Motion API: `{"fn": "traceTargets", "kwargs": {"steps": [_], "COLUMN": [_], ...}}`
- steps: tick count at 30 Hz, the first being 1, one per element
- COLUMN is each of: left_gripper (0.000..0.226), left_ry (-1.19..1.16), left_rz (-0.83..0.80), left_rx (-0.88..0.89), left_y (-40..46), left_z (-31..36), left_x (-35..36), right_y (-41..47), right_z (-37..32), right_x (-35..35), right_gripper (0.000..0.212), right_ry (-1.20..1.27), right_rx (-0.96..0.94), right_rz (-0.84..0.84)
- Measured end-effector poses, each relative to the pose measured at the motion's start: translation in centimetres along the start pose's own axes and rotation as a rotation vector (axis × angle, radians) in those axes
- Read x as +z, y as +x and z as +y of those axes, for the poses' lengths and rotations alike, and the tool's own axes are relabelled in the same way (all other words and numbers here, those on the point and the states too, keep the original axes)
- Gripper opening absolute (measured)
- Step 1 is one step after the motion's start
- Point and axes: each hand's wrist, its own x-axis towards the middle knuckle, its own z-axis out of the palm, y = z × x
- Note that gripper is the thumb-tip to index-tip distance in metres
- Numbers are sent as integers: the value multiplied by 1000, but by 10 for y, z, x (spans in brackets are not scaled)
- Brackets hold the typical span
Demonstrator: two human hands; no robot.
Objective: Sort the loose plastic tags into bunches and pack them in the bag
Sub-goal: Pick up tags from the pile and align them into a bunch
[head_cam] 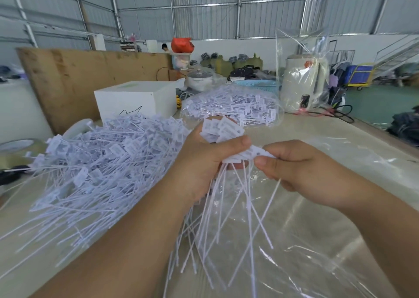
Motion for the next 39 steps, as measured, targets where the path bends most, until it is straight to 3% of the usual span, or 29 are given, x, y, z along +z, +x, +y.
{"fn": "traceTargets", "kwargs": {"steps": [11,16,18,21,24,26,27,29,31,36,39], "left_gripper": [55,40,34,16,12,14,15,18,16,17,5], "left_ry": [42,101,103,74,45,12,2,30,110,197,149], "left_rz": [-4,-21,19,89,214,293,324,340,274,195,166], "left_rx": [-62,-55,-46,-29,-15,-29,-25,-9,5,39,22], "left_y": [-4,-7,-6,-4,-3,-3,-3,-2,-1,-6,-6], "left_z": [-2,-9,-12,-13,-16,-15,-13,-10,-12,-15,-17], "left_x": [5,11,12,12,10,9,8,8,10,19,21], "right_y": [3,2,0,2,14,18,16,6,4,11,12], "right_z": [9,8,4,0,-6,-8,-9,-8,-6,-1,2], "right_x": [-4,-1,2,15,20,12,11,21,32,32,35], "right_gripper": [31,42,32,46,47,42,40,28,12,18,24], "right_ry": [26,51,52,-33,-114,116,189,160,198,242,354], "right_rx": [27,40,34,-1,-55,-40,-35,-37,-99,-99,-55], "right_rz": [-101,-133,-118,86,530,691,653,412,257,373,443]}}
